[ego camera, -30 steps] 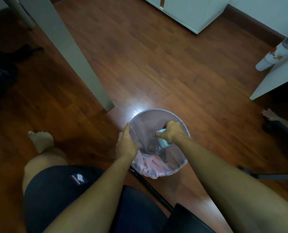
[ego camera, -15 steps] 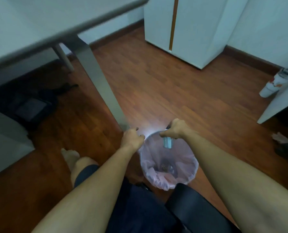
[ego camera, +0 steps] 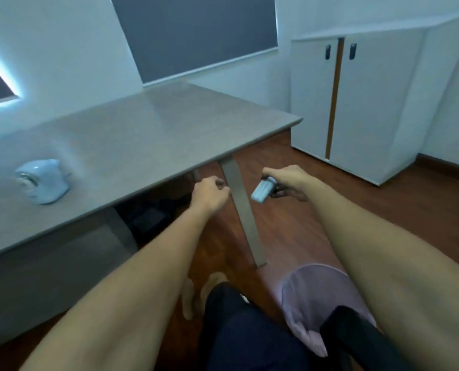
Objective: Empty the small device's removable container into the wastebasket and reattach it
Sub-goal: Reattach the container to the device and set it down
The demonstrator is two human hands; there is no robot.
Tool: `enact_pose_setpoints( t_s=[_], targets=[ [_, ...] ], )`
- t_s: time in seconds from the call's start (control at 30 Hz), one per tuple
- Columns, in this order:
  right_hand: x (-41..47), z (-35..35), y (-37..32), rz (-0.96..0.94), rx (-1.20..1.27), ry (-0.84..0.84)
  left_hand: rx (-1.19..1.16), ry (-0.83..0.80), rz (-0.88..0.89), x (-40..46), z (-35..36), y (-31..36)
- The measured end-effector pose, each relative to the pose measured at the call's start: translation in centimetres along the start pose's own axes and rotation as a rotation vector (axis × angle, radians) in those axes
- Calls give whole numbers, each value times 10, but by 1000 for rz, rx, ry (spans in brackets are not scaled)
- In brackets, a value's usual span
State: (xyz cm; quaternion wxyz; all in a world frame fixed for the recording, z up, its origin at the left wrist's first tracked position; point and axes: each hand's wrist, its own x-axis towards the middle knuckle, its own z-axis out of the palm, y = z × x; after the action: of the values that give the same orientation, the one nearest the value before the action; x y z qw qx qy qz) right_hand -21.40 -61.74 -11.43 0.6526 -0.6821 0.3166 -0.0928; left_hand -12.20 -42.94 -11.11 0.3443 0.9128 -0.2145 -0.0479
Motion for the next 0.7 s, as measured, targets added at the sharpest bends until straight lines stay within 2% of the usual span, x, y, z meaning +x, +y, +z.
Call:
enact_pose_setpoints(
  t_s=[0.23, 0.37, 0.7],
  targets=[
    [-27, 97, -95, -147, 115, -223, -79, 188, -43, -9, -138, -30],
    [-39, 156, -127, -191, 151, -276, -78, 308, -89, -20, -197, -59],
    [-42, 272, -156, -270, 76, -353, -42, 670, -270, -39, -281, -153]
  ],
)
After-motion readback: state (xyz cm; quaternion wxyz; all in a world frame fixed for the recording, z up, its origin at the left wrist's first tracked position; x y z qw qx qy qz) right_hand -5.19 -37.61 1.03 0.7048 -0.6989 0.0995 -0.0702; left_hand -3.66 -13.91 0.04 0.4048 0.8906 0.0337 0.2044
